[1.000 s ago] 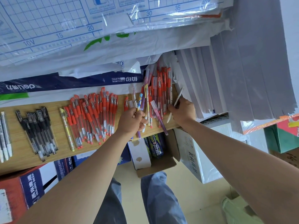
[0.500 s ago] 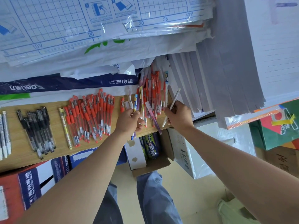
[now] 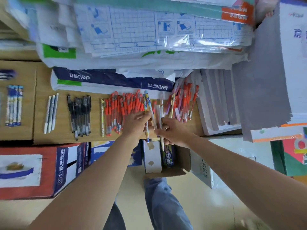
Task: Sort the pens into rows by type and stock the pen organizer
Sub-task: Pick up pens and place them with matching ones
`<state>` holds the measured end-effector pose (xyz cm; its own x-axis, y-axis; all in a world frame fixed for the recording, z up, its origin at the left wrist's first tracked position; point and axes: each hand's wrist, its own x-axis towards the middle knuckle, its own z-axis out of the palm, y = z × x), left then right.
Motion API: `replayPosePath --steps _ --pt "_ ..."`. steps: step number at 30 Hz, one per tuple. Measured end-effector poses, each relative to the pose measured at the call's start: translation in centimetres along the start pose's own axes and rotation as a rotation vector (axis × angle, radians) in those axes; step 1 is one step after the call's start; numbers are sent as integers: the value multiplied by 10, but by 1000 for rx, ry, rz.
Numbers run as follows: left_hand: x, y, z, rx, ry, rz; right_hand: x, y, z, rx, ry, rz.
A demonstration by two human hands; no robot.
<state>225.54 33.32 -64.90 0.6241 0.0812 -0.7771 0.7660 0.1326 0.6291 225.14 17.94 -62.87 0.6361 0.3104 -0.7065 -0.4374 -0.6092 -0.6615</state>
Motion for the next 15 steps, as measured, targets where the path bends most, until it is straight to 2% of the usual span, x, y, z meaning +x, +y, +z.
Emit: replayPosePath --steps 5,9,12,15 --pt "-17 6 -68 -130 100 13 16 -42 55 -68 -107 1" --pt "-22 6 -139 -152 69 22 31 -82 110 -142 -117 -40" --pt "-21 5 -199 -88 88 100 45 -113 153 -157 -50 -67" --pt "-21 3 -265 -120 79 66 62 -144 195 -122 64 -22"
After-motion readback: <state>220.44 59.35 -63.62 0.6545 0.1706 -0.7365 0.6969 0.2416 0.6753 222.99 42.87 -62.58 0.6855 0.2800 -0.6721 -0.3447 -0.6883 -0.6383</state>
